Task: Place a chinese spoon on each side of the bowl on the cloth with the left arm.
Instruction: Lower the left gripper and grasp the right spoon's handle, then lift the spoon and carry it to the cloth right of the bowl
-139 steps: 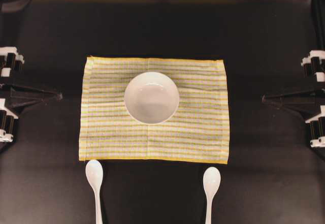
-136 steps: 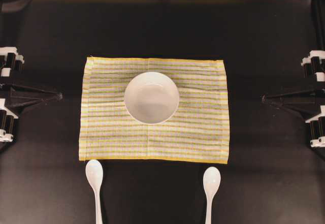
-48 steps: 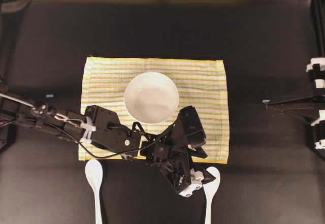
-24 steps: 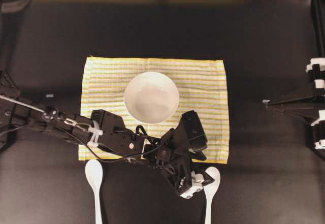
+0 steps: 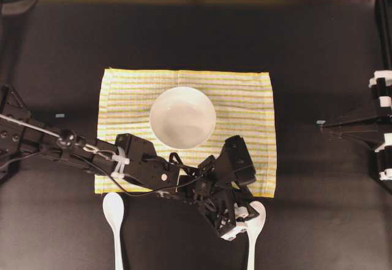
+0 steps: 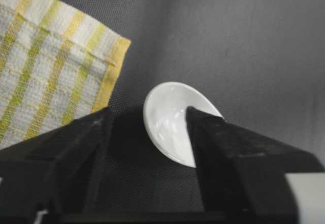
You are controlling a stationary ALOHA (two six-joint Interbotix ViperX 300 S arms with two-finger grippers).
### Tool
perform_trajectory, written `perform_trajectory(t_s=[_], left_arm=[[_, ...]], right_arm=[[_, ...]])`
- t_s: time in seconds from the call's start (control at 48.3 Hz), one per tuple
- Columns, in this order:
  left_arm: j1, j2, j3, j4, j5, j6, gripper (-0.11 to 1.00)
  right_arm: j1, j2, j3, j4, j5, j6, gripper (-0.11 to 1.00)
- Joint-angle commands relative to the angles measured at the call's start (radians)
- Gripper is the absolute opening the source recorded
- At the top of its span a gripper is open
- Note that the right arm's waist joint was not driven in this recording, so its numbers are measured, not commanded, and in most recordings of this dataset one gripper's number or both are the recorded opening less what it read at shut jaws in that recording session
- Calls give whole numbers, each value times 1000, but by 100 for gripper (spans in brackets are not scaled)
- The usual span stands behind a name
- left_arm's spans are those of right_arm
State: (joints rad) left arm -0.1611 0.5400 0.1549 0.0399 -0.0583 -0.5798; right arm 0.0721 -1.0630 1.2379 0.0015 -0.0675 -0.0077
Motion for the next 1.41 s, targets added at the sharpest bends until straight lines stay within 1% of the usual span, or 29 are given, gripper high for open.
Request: perform_trajectory(t_s=[0.0,0.104,0.228,0.29,0.414,0.539,0.684,0.767,0.829,0.953,1.16,1.388], left_arm=[[2,0,-31,5,17,5,50],[2,2,-48,5,35,5,36],[2,-8,-57,5,43,5,13],[2,-31,-61,5,55,5,7],[9,-92,-69,5,106,8,7],[35,-160,-80,5,187,15,7],[95,-239,-97,5,310,57,7],[141,-279,-107,5,383,78,7],[179,-302,-112,5,426,107,7],[224,-313,-107,5,431,160,7],[278,-291,-106,5,423,250,7],[305,-236,-104,5,387,299,7]], right_arm=[[0,3,-8,2,-8,-3,1],[0,5,-6,2,-8,-3,1],[0,5,-5,2,-6,-3,1],[0,5,-3,2,-6,-3,1],[0,5,-2,2,-6,-3,1],[0,5,0,2,-6,-6,1],[0,3,0,2,-6,-6,1],[0,0,0,3,-6,-5,1],[0,0,0,2,-6,-5,1],[0,-2,5,2,-6,-5,1],[0,-2,8,2,-6,-6,1],[0,-2,9,2,-6,-8,1]])
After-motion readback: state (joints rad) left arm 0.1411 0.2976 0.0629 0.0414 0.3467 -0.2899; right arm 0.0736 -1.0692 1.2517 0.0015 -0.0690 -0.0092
